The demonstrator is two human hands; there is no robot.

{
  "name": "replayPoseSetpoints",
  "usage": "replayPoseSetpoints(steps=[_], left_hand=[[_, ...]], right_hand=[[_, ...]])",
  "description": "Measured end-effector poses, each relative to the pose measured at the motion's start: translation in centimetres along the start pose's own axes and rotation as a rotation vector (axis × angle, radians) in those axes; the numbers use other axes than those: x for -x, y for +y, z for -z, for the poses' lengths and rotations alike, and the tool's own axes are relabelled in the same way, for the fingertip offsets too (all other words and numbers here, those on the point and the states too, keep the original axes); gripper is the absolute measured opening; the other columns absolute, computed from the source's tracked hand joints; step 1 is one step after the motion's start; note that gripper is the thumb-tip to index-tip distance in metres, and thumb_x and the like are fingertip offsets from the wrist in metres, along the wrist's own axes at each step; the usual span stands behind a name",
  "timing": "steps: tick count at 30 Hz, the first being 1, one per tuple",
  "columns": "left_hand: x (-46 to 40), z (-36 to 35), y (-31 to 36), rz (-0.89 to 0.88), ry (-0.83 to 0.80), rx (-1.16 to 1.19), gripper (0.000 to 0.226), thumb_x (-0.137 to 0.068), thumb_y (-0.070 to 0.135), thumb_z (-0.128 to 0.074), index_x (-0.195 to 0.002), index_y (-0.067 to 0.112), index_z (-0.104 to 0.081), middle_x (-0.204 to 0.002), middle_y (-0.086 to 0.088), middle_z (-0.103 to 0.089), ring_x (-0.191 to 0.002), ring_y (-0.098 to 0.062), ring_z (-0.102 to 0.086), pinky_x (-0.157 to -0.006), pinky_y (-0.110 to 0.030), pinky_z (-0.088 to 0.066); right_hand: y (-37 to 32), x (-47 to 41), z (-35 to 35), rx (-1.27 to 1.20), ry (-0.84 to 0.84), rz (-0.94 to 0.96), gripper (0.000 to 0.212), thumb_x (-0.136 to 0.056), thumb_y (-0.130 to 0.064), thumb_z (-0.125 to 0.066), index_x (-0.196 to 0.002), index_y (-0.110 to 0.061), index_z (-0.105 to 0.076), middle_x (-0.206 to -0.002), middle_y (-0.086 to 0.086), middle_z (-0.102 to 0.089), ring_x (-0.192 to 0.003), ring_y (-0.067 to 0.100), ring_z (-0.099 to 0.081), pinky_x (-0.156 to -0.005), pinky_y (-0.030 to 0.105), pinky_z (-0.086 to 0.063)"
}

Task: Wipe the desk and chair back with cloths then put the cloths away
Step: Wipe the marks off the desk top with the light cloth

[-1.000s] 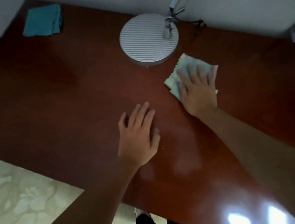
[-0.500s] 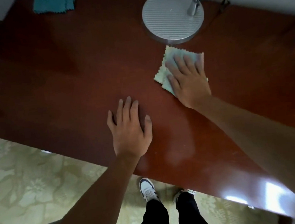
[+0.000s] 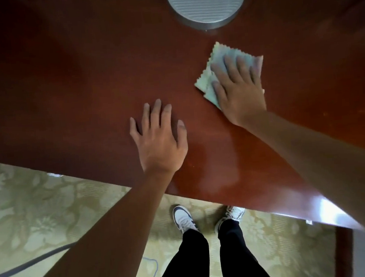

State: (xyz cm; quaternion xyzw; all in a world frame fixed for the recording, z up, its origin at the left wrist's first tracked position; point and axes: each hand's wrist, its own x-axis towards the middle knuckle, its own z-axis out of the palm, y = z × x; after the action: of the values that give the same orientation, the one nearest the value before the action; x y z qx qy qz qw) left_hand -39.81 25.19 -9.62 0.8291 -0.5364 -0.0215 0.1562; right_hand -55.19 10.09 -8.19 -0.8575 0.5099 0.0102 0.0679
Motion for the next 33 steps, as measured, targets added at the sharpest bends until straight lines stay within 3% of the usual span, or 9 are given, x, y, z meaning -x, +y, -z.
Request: replayPoseSetpoints(steps=[7,10,13,16,19,23,26,31,33], left_hand=[[0.1,0.8,0.2,0.016,-0.032,0.078,0.053,-0.092,0.045,-0.038,-0.137,0.021,-0.054,-0.149,0.0,-0.048,-0.145,-0.023,-0.032,-0.118,-0.055,-0.013],[0.0,0.9,0.2,0.02,-0.047,0.072,0.056,-0.092,0.047,-0.035,-0.138,0.022,-0.053,-0.151,0.001,-0.046,-0.146,-0.021,-0.03,-0.119,-0.053,-0.011],[0.0,0.9,0.2,0.028,-0.045,0.07,0.058,-0.092,0.049,-0.033,-0.139,0.022,-0.052,-0.152,0.002,-0.045,-0.146,-0.02,-0.029,-0.119,-0.053,-0.011],[0.1,0.8,0.2,0.024,-0.037,0.05,0.055,-0.093,0.048,-0.035,-0.138,0.022,-0.052,-0.151,0.002,-0.046,-0.146,-0.02,-0.03,-0.119,-0.053,-0.012],[0.1,0.7,0.2,0.024,-0.031,0.036,0.055,-0.093,0.046,-0.035,-0.138,0.02,-0.053,-0.15,0.001,-0.047,-0.146,-0.02,-0.031,-0.119,-0.053,-0.012],[0.1,0.9,1.2,0.077,-0.026,0.064,0.051,-0.095,0.041,-0.037,-0.138,0.019,-0.053,-0.15,0.0,-0.047,-0.145,-0.02,-0.032,-0.118,-0.052,-0.011],[0.6,0.8,2.8,0.036,-0.022,0.042,0.046,-0.097,0.034,-0.039,-0.136,0.018,-0.054,-0.146,0.0,-0.051,-0.14,-0.02,-0.039,-0.116,-0.051,-0.015],[1.2,0.1,5.7,-0.082,-0.014,0.046,0.044,-0.095,0.031,-0.04,-0.133,0.015,-0.057,-0.142,-0.002,-0.055,-0.135,-0.02,-0.046,-0.113,-0.051,-0.023],[1.1,-0.5,6.5,-0.051,-0.005,0.061,0.044,-0.095,0.03,-0.042,-0.133,0.013,-0.056,-0.142,-0.003,-0.055,-0.136,-0.021,-0.046,-0.112,-0.052,-0.026]], right_hand=[[-7.0,17.3,-2.5,-0.067,-0.059,0.363,0.049,-0.105,-0.042,-0.028,-0.15,-0.028,-0.035,-0.161,0.004,-0.028,-0.15,0.031,-0.018,-0.119,0.057,-0.017],[-5.8,15.0,-2.1,-0.06,-0.068,0.458,0.048,-0.103,-0.04,-0.035,-0.15,-0.03,-0.037,-0.16,0.003,-0.032,-0.15,0.03,-0.022,-0.12,0.056,-0.016],[-3.2,6.4,-0.9,0.023,-0.029,0.245,0.052,-0.105,-0.04,-0.022,-0.156,-0.027,-0.024,-0.163,0.006,-0.022,-0.151,0.033,-0.014,-0.12,0.06,0.001],[-0.6,-1.7,0.2,-0.026,-0.003,-0.016,0.052,-0.107,-0.04,-0.018,-0.156,-0.026,-0.02,-0.164,0.003,-0.018,-0.152,0.029,-0.009,-0.121,0.056,-0.002],[-1.8,-1.3,-0.5,-0.047,0.051,0.065,0.052,-0.107,-0.037,-0.018,-0.154,-0.019,-0.028,-0.162,0.005,-0.026,-0.151,0.029,-0.016,-0.121,0.056,-0.003],[-3.0,10.0,-1.3,-0.119,0.085,0.329,0.045,-0.104,-0.03,-0.036,-0.144,-0.014,-0.049,-0.152,0.007,-0.045,-0.145,0.03,-0.034,-0.119,0.057,-0.018],[-0.9,10.5,-0.8,-0.123,0.014,0.441,0.043,-0.104,-0.031,-0.039,-0.143,-0.017,-0.051,-0.149,0.004,-0.049,-0.144,0.028,-0.036,-0.12,0.054,-0.019],[1.0,0.2,0.9,-0.04,-0.02,0.212,0.048,-0.107,-0.037,-0.023,-0.153,-0.025,-0.033,-0.159,-0.002,-0.034,-0.151,0.023,-0.017,-0.122,0.046,0.007],[0.8,1.0,0.4,-0.065,0.01,0.217,0.049,-0.107,-0.035,-0.023,-0.152,-0.023,-0.034,-0.159,-0.002,-0.034,-0.151,0.024,-0.016,-0.122,0.047,0.008]])
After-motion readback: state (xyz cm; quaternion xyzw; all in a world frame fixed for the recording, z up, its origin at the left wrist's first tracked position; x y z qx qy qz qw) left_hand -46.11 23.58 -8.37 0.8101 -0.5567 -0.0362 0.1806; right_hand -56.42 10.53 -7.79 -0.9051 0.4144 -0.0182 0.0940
